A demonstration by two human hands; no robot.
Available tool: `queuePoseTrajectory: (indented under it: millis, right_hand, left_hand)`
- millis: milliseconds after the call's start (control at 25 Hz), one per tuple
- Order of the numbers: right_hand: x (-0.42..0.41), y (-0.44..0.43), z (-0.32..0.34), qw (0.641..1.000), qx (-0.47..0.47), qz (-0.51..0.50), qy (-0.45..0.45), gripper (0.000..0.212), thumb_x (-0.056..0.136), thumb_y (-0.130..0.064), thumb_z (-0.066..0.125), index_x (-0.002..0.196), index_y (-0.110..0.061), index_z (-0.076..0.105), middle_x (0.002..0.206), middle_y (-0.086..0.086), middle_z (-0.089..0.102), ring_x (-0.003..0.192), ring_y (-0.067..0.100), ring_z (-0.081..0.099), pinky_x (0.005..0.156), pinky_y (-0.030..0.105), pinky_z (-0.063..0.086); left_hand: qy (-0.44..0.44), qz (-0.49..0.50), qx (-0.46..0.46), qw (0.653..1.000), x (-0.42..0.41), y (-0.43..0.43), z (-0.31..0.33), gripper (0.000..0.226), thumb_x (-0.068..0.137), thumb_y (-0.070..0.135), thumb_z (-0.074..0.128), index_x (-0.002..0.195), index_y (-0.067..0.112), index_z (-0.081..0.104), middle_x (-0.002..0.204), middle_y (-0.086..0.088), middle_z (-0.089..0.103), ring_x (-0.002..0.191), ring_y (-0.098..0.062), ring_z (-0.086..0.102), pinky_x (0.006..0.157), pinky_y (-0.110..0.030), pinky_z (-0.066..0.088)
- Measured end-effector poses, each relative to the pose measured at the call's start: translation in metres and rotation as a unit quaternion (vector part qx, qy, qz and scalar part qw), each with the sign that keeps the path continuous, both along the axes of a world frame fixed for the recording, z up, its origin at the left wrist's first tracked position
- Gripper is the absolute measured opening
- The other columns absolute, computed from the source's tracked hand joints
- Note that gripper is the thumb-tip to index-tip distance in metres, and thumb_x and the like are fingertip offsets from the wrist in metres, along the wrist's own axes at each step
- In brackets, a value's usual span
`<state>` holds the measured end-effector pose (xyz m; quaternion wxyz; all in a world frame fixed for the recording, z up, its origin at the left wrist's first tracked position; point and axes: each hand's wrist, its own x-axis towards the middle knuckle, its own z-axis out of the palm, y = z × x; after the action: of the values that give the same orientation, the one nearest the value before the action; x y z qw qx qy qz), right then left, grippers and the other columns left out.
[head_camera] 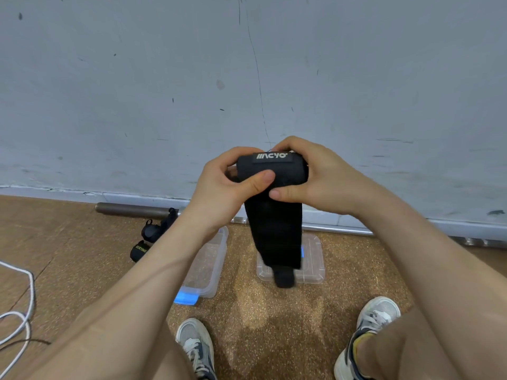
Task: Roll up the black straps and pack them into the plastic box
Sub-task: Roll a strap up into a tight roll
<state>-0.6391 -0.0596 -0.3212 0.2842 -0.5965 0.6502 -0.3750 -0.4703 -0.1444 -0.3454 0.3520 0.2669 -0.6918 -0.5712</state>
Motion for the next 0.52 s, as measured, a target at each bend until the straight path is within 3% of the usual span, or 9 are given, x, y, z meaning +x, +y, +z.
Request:
queuePoseTrajectory:
  millis: [80, 120, 240, 320, 440, 520]
  right_hand:
    - [-0.004, 0.005, 0.007, 0.991, 0.095, 0.03, -0.088, 0.048, 0.073, -0.034, 0.085, 0.112, -0.026, 0.058, 0.086, -0.004, 0.058, 0.063, 0.009, 0.051, 0.055, 0.025, 0.044]
    - [-0.006, 0.005, 0.007, 0.986, 0.135, 0.043, -0.085, 0.048, 0.073, -0.032, 0.086, 0.112, -0.027, 0.058, 0.084, -0.003, 0.056, 0.061, 0.009, 0.048, 0.051, 0.025, 0.04]
    - [0.0, -0.002, -0.002, 0.988, 0.139, 0.038, 0.056, 0.042, 0.07, -0.015, 0.083, 0.103, -0.024, 0.059, 0.082, -0.003, 0.059, 0.07, 0.015, 0.057, 0.058, 0.03, 0.045]
    - [0.011, -0.006, -0.008, 0.986, 0.102, 0.026, 0.132, 0.032, 0.068, -0.015, 0.079, 0.09, -0.025, 0.059, 0.079, -0.005, 0.059, 0.074, 0.017, 0.06, 0.061, 0.029, 0.046]
    - [0.019, -0.007, -0.01, 0.954, 0.063, -0.013, 0.294, 0.028, 0.072, -0.023, 0.072, 0.093, -0.024, 0.054, 0.079, -0.006, 0.055, 0.077, 0.021, 0.058, 0.06, 0.03, 0.043]
    - [0.025, -0.007, -0.015, 0.917, 0.025, -0.019, 0.398, 0.028, 0.077, -0.026, 0.068, 0.096, -0.023, 0.047, 0.082, -0.006, 0.051, 0.08, 0.024, 0.058, 0.06, 0.031, 0.038]
  left_hand:
    - [-0.013, -0.016, -0.052, 0.998, 0.0, 0.001, 0.001, 0.032, 0.073, 0.013, 0.08, 0.1, 0.025, 0.068, 0.088, 0.011, 0.07, 0.086, -0.005, 0.066, 0.074, -0.022, 0.054]
    - [-0.033, -0.023, -0.082, 0.996, 0.001, 0.002, 0.0, 0.036, 0.071, 0.01, 0.081, 0.1, 0.026, 0.068, 0.09, 0.011, 0.07, 0.087, -0.004, 0.065, 0.074, -0.02, 0.052]
    - [-0.108, -0.02, -0.169, 0.98, 0.001, 0.005, 0.0, 0.051, 0.067, 0.002, 0.084, 0.097, 0.037, 0.063, 0.096, 0.011, 0.067, 0.088, -0.005, 0.063, 0.078, -0.018, 0.051]
    - [-0.172, 0.0, -0.23, 0.958, 0.002, 0.004, 0.0, 0.06, 0.065, 0.004, 0.086, 0.094, 0.045, 0.053, 0.093, 0.014, 0.064, 0.082, -0.003, 0.06, 0.075, -0.018, 0.049]
    - [-0.282, -0.001, -0.283, 0.917, 0.0, 0.005, 0.001, 0.051, 0.071, 0.017, 0.08, 0.102, 0.035, 0.043, 0.091, 0.01, 0.061, 0.077, -0.006, 0.059, 0.067, -0.025, 0.049]
    - [-0.382, -0.018, -0.33, 0.863, -0.001, 0.003, 0.002, 0.049, 0.073, 0.032, 0.078, 0.11, 0.024, 0.047, 0.095, 0.005, 0.064, 0.084, -0.018, 0.062, 0.072, -0.037, 0.052]
